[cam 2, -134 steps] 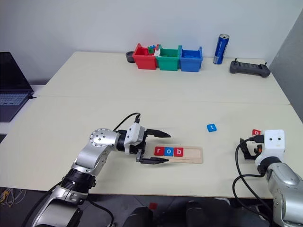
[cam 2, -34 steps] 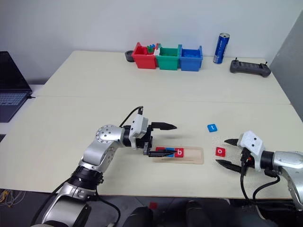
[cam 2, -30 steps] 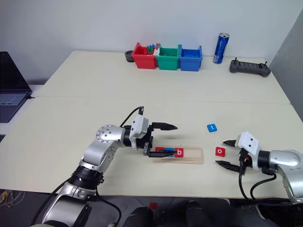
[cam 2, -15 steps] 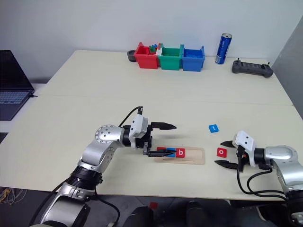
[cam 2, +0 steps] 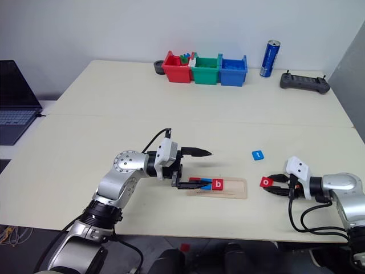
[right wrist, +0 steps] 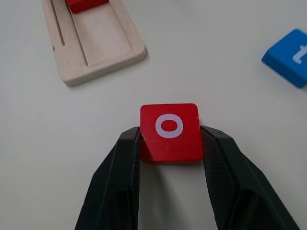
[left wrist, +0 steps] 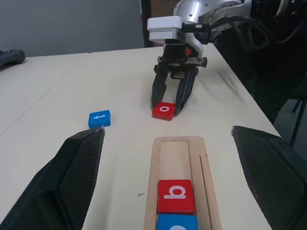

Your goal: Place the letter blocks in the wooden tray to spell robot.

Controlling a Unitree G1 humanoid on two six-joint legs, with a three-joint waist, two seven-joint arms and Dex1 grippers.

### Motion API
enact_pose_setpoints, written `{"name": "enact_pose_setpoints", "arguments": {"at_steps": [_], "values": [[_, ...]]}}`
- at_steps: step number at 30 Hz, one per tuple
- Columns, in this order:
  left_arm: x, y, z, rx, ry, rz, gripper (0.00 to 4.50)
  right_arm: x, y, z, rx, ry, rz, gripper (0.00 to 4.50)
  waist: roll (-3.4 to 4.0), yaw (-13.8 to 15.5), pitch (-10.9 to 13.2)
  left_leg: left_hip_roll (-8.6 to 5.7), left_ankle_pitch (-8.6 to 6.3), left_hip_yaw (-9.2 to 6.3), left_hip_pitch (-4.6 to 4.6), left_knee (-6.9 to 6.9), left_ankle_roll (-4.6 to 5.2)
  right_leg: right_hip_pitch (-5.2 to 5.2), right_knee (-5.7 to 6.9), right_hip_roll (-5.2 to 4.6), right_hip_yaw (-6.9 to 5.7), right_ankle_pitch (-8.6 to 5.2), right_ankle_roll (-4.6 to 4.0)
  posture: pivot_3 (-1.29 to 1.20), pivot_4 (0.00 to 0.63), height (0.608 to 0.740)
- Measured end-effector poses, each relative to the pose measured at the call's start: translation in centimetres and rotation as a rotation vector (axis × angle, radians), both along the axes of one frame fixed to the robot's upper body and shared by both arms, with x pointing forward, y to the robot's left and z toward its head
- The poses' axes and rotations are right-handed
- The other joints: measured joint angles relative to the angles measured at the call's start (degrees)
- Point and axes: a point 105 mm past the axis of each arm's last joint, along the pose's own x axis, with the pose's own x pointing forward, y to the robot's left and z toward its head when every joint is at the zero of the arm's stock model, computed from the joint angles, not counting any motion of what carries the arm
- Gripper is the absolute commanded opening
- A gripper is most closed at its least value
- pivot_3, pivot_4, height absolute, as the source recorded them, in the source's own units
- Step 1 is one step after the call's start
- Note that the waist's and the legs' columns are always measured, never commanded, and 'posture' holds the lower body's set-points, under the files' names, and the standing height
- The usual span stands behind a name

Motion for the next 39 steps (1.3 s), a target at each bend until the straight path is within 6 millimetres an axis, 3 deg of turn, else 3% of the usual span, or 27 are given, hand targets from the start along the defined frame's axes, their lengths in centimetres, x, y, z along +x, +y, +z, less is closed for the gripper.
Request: {"name": "enact_pose_setpoints", "arguments": {"at_steps": [4,7,11,16,23,39], "values": [[0.0,0.0,0.0,0.001,-0.002,-0.002,4.5,0.3,3.1,2.0,0.02,-0.078,0.097,1.45,0.0,0.03,0.0,0.01,0.0,-0.07,-0.02,0.0,0.0,0.0,0.0,0.01,-0.06,0.0,0.0,0.0,0.15,0.74],[0.0,0.1,0.0,0.004,-0.003,-0.004,4.5,-0.1,5.1,1.8,0.026,-0.085,0.16,1.45,0.0,0.24,0.0,-0.02,0.0,-0.06,-0.04,0.0,-0.01,0.0,-0.02,-0.02,-0.05,0.0,0.0,0.0,0.15,0.74],[-0.2,0.7,-0.4,0.031,-0.001,-0.012,4.5,-0.3,6.3,1.2,0.019,-0.068,0.188,1.45,0.0,0.26,0.0,-0.03,0.0,-0.06,-0.04,0.0,-0.01,0.0,-0.02,-0.03,-0.06,0.0,0.0,0.0,0.15,0.74],[-1.1,2.0,-2.0,0.071,0.038,-0.005,4.5,-0.3,6.9,1.1,0.022,-0.058,0.202,1.45,0.01,0.16,0.0,0.01,0.0,-0.07,-0.03,0.0,0.0,-0.02,0.0,-0.01,-0.06,0.0,-0.01,0.0,0.15,0.74],[-2.5,2.5,-2.6,0.092,0.039,-0.012,4.5,-0.2,8.3,0.9,0.028,-0.051,0.25,1.45,0.01,0.24,0.0,0.0,0.0,-0.07,-0.04,0.0,0.0,-0.02,-0.01,-0.02,-0.07,0.0,-0.01,0.0,0.15,0.74],[-1.1,2.6,-1.8,0.093,0.011,0.023,4.5,-0.7,8.9,-0.3,-0.006,-0.015,0.286,1.45,0.01,0.24,-0.01,0.0,0.0,-0.08,-0.03,0.0,0.0,-0.02,0.01,-0.02,-0.08,0.01,-0.01,0.0,0.15,0.74]]}}
